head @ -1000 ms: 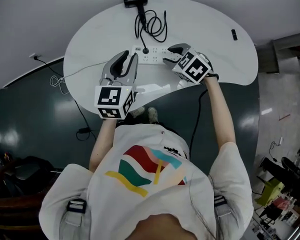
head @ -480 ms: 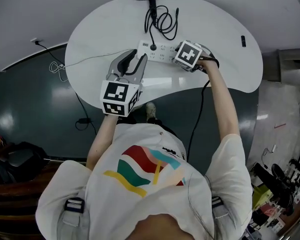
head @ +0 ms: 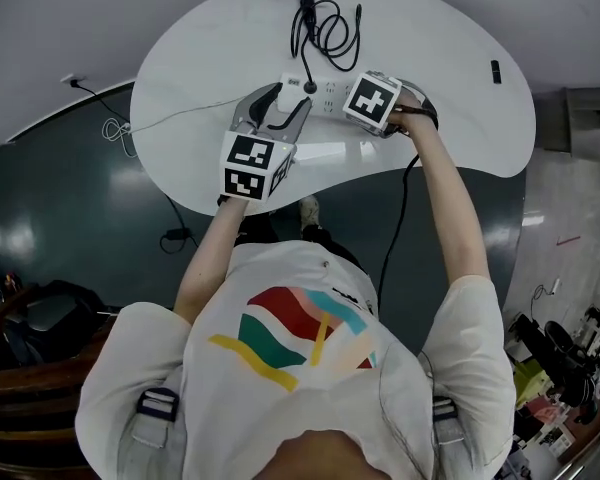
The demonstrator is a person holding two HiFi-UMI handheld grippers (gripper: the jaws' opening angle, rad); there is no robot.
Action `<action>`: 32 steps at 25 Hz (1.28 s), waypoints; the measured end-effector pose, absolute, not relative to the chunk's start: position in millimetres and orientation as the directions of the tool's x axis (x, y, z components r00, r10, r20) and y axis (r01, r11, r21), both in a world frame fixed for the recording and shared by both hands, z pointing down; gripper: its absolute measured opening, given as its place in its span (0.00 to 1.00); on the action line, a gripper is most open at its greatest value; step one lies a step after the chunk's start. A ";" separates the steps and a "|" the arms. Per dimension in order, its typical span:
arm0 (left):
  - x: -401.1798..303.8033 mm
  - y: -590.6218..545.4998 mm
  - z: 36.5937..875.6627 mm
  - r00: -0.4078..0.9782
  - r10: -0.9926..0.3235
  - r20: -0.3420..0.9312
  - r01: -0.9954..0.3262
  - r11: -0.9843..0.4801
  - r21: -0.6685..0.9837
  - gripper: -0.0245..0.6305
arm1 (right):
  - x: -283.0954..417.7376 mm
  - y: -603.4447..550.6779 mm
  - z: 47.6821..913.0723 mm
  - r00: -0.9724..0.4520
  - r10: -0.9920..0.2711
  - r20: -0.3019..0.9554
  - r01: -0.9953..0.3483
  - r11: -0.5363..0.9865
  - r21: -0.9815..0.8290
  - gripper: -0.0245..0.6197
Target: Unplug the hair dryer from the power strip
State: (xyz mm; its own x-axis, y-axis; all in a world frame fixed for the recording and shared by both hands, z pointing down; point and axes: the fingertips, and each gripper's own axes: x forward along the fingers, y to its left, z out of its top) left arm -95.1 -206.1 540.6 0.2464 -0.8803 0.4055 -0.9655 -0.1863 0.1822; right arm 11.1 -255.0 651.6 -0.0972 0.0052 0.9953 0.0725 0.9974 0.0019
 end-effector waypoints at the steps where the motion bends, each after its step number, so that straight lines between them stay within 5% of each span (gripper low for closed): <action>1: -93.7 -211.3 547.9 0.251 -0.874 0.417 -0.965 -0.189 0.183 0.32 | 10.4 -255.2 651.8 -0.102 0.007 0.995 0.071 0.997 0.001 0.34; 12: -75.9 -261.9 602.5 0.254 -0.842 0.476 -0.967 -0.226 0.117 0.28 | 13.3 -249.0 649.9 -0.045 0.030 0.999 0.077 0.997 -0.027 0.36; 22: -67.8 -263.2 605.6 0.328 -0.802 0.499 -0.943 -0.311 0.120 0.09 | 16.8 -246.8 651.8 0.043 0.041 0.998 0.082 0.996 -0.044 0.36; 29: -57.9 -256.2 605.1 0.373 -0.777 0.507 -0.879 -0.470 -0.075 0.09 | 17.8 -246.8 652.1 0.117 0.042 0.992 0.091 0.994 -0.053 0.36; 32: -58.3 -253.6 603.3 0.421 -0.763 0.490 -0.878 -0.478 0.011 0.08 | 19.2 -245.8 651.1 0.128 0.039 0.991 0.114 0.992 -0.054 0.36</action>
